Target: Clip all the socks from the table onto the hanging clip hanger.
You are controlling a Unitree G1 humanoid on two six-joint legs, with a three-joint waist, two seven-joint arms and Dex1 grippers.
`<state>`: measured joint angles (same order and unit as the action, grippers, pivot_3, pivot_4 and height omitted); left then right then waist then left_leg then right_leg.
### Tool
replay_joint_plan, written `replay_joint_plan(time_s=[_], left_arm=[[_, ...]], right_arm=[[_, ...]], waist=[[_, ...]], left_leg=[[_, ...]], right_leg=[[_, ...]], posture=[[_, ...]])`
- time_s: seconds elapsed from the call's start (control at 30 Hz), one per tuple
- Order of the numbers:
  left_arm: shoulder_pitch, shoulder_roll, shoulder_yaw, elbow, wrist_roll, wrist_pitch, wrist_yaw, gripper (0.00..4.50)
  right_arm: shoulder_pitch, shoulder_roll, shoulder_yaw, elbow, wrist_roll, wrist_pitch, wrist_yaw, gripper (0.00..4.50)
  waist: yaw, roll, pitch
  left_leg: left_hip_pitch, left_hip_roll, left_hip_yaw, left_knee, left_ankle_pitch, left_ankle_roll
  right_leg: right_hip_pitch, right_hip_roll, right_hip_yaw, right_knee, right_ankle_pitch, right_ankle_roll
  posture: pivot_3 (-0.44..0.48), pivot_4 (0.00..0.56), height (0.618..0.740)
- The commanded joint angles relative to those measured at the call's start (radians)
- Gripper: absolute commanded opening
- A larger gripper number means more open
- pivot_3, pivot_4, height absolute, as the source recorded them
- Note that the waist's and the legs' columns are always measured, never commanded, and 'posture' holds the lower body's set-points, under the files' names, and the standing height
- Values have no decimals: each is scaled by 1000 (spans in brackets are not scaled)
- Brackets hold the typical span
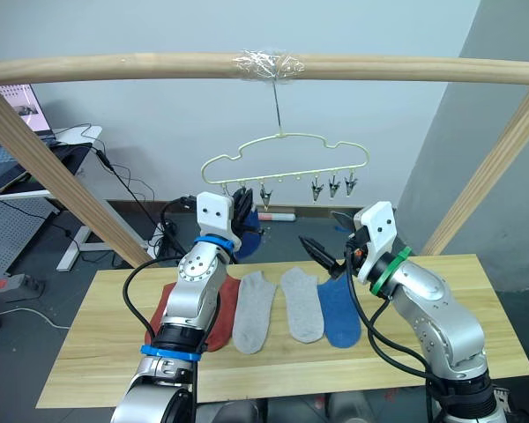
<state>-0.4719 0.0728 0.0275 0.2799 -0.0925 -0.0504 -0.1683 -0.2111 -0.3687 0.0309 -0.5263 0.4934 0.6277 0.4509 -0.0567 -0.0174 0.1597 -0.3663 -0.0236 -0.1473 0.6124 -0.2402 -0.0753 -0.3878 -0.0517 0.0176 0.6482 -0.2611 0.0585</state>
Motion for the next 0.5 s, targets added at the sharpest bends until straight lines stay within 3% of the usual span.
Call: replay_joint_plan(time_s=[0.03, 0.23, 0.33, 0.5], left_arm=[[-2, 1, -6, -44, 3, -15, -8, 125], [-5, 23, -11, -49, 0, 32, -38, 125], [4, 39, -5, -83, -28, 82, -75, 125], [40, 64, 1, -148, -56, 152, -122, 125]], right_arm=[[3, 5, -8, -32, 10, -3, -8, 4500], [15, -100, 113, 96, -186, -2, -26, 4500], [-2, -162, 253, 249, -327, -75, 28, 4500], [-65, -113, 353, 572, -432, -146, 63, 4500]], waist=[[0, 0, 0], [0, 0, 0], [0, 0, 0], [-5, 0, 0]], left_leg=[[0, 0, 0, 0, 0, 0], [0, 0, 0, 0, 0, 0], [1, 0, 0, 0, 0, 0], [1, 0, 1, 0, 0, 0]], right_leg=[[0, 0, 0, 0, 0, 0], [1, 0, 0, 0, 0, 0], [1, 0, 0, 0, 0, 0], [1, 0, 0, 0, 0, 0]], posture=[[-97, 140, 740], [-90, 142, 740], [-84, 140, 740], [-54, 137, 740]])
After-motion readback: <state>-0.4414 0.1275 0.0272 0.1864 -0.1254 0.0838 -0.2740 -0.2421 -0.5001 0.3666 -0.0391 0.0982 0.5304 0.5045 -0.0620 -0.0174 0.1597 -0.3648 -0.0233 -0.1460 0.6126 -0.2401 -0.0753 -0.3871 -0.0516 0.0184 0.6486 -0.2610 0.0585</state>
